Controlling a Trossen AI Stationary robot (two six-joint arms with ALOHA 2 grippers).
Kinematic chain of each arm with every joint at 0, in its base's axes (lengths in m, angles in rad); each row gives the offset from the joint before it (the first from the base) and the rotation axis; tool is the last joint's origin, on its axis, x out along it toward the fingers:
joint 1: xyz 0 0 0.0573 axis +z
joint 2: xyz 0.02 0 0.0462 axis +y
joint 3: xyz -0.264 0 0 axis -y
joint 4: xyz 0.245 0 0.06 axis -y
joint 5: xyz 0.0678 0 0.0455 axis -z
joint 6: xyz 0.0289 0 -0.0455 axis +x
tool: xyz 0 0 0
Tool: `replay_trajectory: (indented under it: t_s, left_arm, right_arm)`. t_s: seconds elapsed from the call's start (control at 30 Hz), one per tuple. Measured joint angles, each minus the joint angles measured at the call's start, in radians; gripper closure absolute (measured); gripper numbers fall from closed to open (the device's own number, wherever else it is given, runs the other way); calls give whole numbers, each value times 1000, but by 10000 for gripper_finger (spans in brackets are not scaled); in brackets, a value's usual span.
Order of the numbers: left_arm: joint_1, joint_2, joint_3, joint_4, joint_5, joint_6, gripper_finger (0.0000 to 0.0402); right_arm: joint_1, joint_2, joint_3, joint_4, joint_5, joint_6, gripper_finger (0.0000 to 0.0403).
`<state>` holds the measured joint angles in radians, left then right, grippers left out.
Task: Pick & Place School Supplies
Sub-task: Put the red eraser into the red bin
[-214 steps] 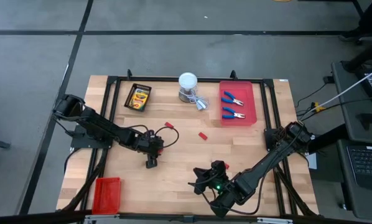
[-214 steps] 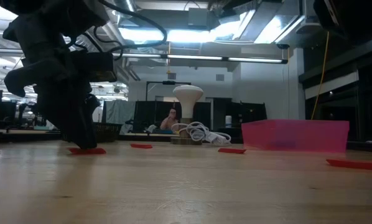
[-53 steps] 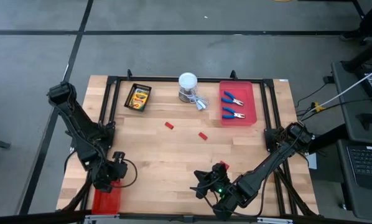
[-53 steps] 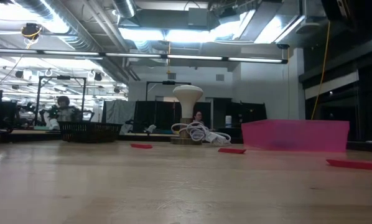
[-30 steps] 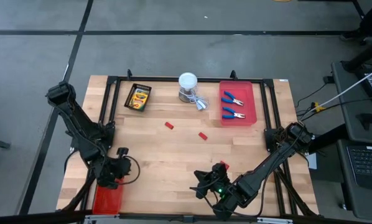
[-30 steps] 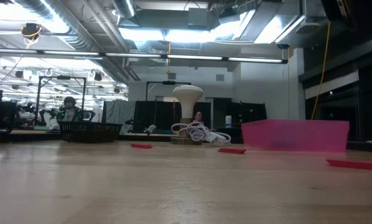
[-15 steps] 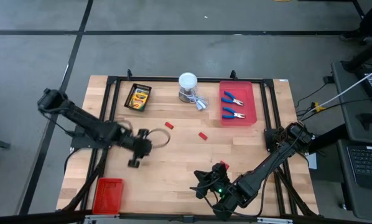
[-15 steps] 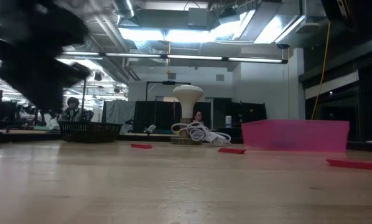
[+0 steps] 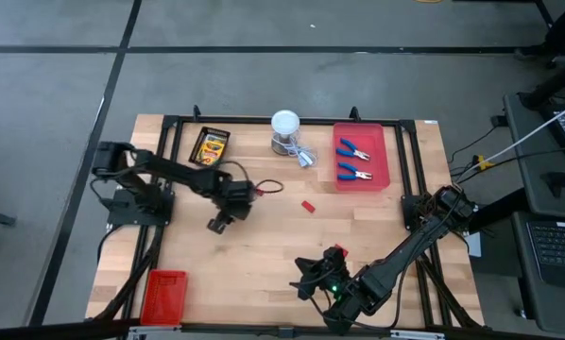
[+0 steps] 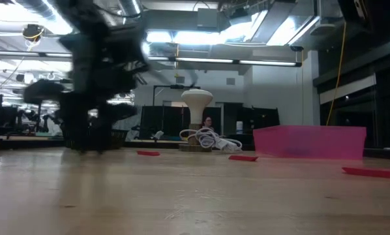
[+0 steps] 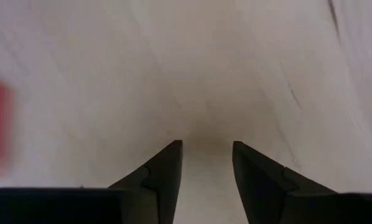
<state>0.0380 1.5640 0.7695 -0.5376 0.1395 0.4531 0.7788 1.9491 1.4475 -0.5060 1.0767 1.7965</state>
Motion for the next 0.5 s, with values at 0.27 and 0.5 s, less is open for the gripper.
replay_trajectory:
  t_s: [0.27, 0.5]
  left_arm:
    - [76, 23, 158, 1, -20, 189, 262]
    - [166, 93, 158, 1, 6, 282, 262]
  right_arm:
    - [0, 0, 0, -7, 8, 47, 360]
    - [-1, 0, 0, -28, 16, 55, 360]
